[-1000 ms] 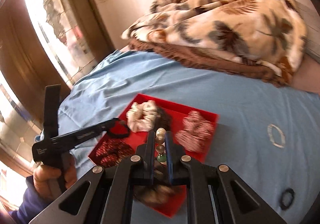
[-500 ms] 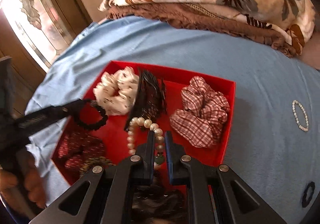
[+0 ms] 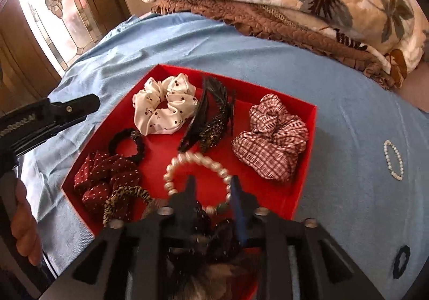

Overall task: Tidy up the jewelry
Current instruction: 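Lower both items into the tray and open both grippers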

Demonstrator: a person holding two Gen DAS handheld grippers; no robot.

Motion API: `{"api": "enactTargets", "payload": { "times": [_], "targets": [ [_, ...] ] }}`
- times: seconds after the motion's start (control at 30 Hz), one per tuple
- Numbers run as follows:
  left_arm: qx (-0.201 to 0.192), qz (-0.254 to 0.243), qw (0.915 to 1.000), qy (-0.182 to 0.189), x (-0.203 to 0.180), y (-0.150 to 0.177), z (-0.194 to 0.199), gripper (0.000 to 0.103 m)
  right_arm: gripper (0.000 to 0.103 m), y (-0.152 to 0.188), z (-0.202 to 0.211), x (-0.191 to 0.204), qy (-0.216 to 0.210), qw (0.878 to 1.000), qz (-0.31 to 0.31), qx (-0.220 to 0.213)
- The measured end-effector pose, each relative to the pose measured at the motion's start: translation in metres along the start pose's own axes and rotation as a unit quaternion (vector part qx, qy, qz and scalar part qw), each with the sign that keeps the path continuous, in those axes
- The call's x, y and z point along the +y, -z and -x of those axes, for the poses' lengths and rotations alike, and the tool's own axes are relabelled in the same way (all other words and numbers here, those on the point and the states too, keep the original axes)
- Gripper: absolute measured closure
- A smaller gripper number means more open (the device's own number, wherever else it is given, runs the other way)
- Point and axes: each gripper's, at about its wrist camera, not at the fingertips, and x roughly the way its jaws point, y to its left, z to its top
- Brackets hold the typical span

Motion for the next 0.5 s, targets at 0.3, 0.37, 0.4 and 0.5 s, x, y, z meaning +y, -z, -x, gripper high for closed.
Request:
{"api": "enactTargets", "payload": {
  "times": [0.3,0.37,0.4,0.5],
  "targets": [
    [-0.009,-0.056,0.9983,-0.009,-0.023,0.02,0.012,0.061,0.053,0.028,0.069,-0.058,0.027,0.998,-0.051,-0.037],
    [-0.012,-0.065,0.9978,-0.006,-0.029,0.025,0.014,0.061,0.053,0.042,0.085,-0.079,0.042,0.996,-0.068,-0.039],
    [-0.014,-0.07,0.9975,-0.004,-0.033,0.028,0.015,0.061,0.051,0.052,0.093,-0.091,0.052,0.995,-0.078,-0.039],
    [-0.024,-0.083,0.9962,0.005,-0.044,0.037,0.022,0.061,0.046,0.081,0.115,-0.128,0.083,0.99,-0.11,-0.037]
  ]
}}
